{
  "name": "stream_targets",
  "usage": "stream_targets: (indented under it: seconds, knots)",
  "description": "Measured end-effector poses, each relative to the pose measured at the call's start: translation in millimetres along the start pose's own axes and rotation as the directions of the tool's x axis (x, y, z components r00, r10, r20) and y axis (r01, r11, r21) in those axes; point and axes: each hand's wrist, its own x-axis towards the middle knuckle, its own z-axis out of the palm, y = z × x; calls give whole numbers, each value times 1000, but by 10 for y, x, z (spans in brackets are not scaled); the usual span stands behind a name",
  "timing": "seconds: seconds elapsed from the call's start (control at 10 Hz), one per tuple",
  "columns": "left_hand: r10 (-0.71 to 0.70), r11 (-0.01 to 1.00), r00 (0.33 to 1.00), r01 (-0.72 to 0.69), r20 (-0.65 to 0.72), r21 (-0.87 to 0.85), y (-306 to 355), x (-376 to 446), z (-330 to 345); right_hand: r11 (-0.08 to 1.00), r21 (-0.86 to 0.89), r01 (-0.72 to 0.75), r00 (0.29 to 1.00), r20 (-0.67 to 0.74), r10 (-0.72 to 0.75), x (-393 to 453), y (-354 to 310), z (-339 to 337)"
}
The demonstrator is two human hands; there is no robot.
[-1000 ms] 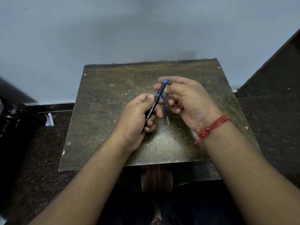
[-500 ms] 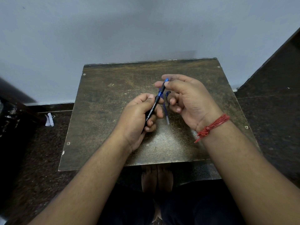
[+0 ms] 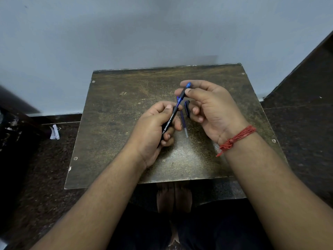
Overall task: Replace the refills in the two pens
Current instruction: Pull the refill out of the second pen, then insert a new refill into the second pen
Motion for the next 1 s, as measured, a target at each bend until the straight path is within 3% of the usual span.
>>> stream_targets:
  seconds: [0.3,0.4,0.5,0.6,0.7,0.8,1.0]
  knots:
    - [10,1000,1000,-10,-2,9,-5,4,2,966,191,173,975,-174,-140,62,-84,-127]
    - [25,1000,1000,-25,-17,7,-6,11,-8,963,-21,270,923,-279,-265,106,-112,-248]
    - [36,999,999,-36,-34,8,-6,15,-7,824,-503,260,880,-229,-417,140,-90,-340]
    - [38,999,998,-38,-42,4,-7,15,-5,524,-841,138,911,-99,-400,123,-33,-325]
    - [37,999,998,-37,-47,7,-4,11,-5,258,-965,54,932,-44,-360,68,-9,-227]
    - [38,999,998,-38,-50,12,-2,6,-6,110,-994,24,935,-16,-355,39,-17,-152]
    - [37,999,998,-36,-54,14,5,0,-7,26,-999,34,932,23,-361,31,4,-103]
